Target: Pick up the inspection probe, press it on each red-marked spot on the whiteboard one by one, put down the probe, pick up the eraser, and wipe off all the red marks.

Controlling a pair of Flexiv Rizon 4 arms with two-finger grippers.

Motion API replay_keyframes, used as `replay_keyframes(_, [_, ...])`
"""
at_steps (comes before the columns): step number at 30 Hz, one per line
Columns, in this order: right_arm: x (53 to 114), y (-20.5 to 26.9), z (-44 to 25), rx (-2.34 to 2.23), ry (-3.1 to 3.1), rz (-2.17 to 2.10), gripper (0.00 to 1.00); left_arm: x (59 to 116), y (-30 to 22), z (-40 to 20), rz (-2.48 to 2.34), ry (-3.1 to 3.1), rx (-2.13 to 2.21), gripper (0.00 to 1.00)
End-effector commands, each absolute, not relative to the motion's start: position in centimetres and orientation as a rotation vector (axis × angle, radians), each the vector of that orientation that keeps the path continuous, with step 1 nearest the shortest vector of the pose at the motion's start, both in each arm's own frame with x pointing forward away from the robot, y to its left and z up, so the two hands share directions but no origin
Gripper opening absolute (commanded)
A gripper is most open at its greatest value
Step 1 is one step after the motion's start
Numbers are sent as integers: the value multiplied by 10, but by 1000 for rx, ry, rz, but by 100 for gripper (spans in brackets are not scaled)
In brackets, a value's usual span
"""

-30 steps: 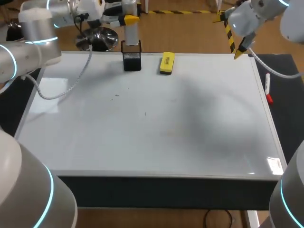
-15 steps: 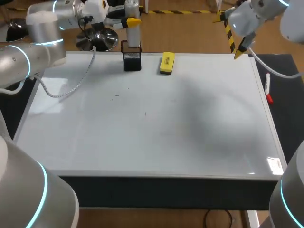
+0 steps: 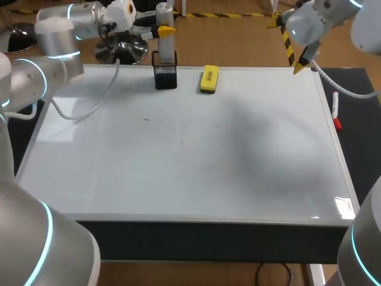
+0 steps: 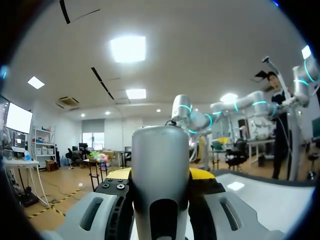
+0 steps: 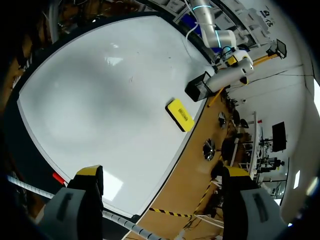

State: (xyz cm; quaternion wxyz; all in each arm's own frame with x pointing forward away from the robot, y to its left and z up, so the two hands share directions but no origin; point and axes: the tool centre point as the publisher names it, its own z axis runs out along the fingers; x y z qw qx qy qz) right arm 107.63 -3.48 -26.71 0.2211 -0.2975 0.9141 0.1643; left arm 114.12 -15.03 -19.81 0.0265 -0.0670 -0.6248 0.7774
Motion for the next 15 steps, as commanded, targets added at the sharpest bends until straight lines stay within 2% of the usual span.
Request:
replay_keyframes(1, [1077, -35, -266, -826, 2532, 449, 100, 1150, -147, -208, 2364, -1876, -287, 0])
replay_keyframes(15, [1077, -35, -266, -826, 2532, 449, 100, 1158, -142, -239, 2392, -1836, -250, 0])
